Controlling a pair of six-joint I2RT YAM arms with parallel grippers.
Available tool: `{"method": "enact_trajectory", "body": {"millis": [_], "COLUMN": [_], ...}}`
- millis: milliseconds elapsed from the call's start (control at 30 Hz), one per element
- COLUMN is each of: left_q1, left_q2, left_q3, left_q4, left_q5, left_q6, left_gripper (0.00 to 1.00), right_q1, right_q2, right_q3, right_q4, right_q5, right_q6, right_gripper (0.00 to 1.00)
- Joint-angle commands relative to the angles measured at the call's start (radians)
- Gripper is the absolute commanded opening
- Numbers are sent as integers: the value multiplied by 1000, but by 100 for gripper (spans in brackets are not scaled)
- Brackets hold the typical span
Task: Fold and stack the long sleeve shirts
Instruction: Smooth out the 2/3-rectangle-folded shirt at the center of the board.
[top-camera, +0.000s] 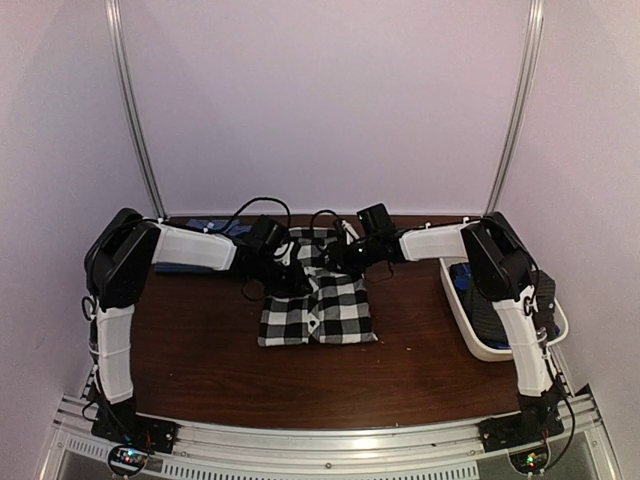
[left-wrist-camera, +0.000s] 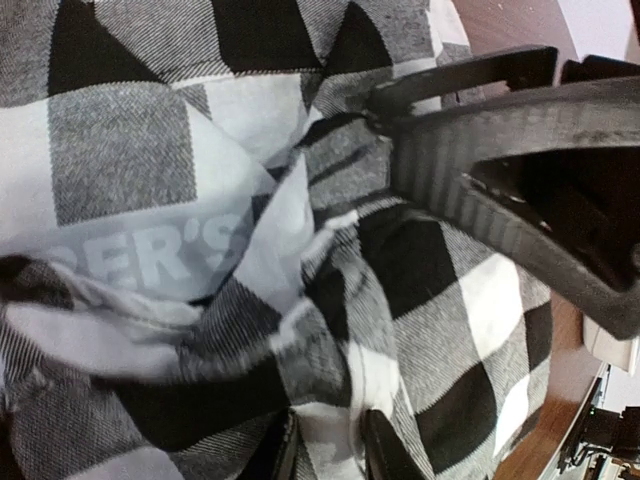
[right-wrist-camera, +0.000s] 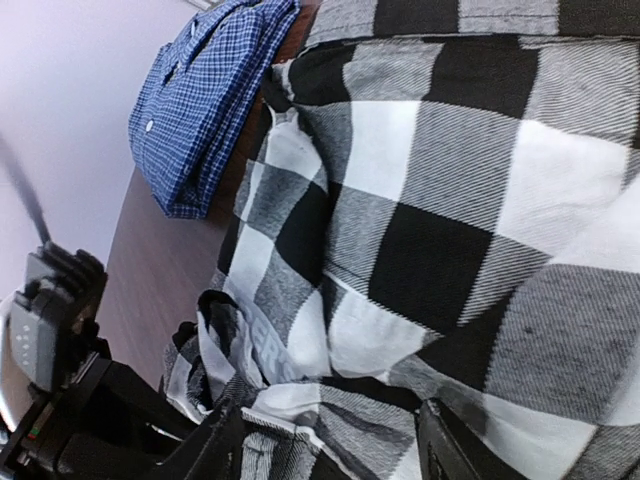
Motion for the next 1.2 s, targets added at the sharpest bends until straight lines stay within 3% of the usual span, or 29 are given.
{"method": "enact_trajectory", "body": {"millis": [0,233,400,667,933,1167], "left_q1": [1,2,3,35,43,46], "left_q2": [83,79,63,153,295,264], "left_q3": [93,119,124,226,326,346], "left_q4": [27,3,26,20,-23,-51], "left_q5": [-5,-33,-30,-47,1,-11], "left_q6": [15,15,19,32,49,59], "left_gripper": [24,24,25,25,25,25], "right_q1": [-21,-20,-11,-54,-75,-47], "right_q2": [-120,-287,-323,-236,-212,-338], "right_q3": [-40,-275,-395,-428,-396,-382], "right_q4": [-34,19,86,118,64,-39], "right_q5": [56,41,14,35,52,118], "right_q6": [-41,-34,-14,50,23,-34], "right_gripper": [62,64,53,32,31,33]}}
